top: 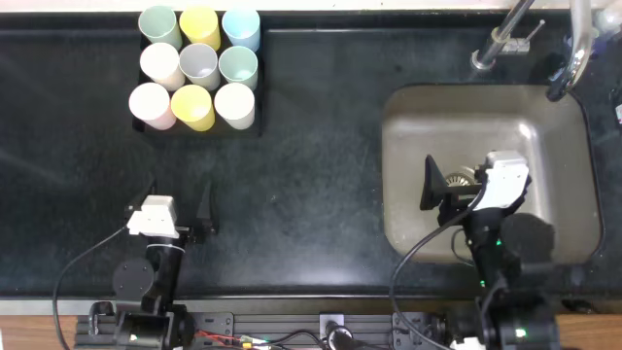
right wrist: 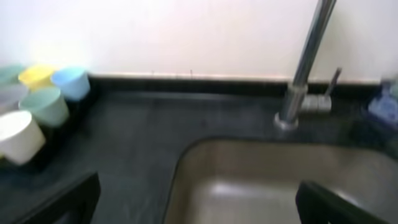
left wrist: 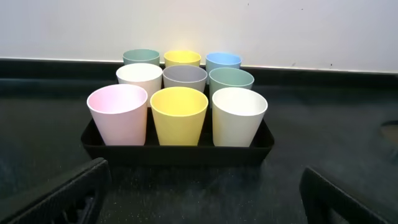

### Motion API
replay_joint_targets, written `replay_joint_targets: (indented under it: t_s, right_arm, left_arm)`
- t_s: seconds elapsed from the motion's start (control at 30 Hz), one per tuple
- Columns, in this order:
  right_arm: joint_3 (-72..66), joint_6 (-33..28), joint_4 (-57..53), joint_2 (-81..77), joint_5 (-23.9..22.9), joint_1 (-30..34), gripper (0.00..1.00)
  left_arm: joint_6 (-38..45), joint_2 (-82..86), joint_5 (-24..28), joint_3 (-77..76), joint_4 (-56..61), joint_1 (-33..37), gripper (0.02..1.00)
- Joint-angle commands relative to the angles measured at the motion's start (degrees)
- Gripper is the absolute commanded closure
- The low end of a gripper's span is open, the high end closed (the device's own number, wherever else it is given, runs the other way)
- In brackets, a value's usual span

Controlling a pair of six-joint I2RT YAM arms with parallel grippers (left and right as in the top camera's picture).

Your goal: Store Cups

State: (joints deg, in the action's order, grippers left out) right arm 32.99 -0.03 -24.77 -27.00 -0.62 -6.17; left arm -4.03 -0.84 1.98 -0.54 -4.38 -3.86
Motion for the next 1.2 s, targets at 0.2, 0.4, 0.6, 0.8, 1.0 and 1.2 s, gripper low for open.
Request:
replay_joint_targets:
  t_s: [0.2, 0.4, 0.6, 0.8, 1.0, 1.2]
  right_arm:
    - [-14.23, 0.04, 21.35, 3.15, -2.62, -0.57, 0.003]
    - [-17.79, 0.07, 24.81, 4.90, -2.60, -0.57, 0.003]
    - [-20.04, 0.04, 24.20, 12.76, -2.60, -0.57, 0.003]
    - [-23.61, 0.11, 22.91, 19.50, -1.73, -0.57, 0.003]
    - [-27.54, 0.04, 22.82, 24.72, -1.79, -0.57, 0.003]
    - [-32.28, 0.00, 23.69, 26.84, -2.01, -0.57, 0.003]
  left_arm:
    - [1.03, 0.68, 0.94, 0.09, -0.13, -0.39, 0.023]
    - [1.03, 0.68, 0.94, 0.09, -0.13, -0.39, 0.023]
    - [1.03, 0.68, 0.94, 0.09, -0.13, -0.39, 0.020]
    - [1.03, 0.68, 0.94, 0.09, -0.13, -0.39, 0.023]
    - [1.03, 0.68, 0.94, 0.09, -0.13, -0.39, 0.020]
    - [1.03, 0.68, 0.94, 0.09, -0.13, -0.39, 0.020]
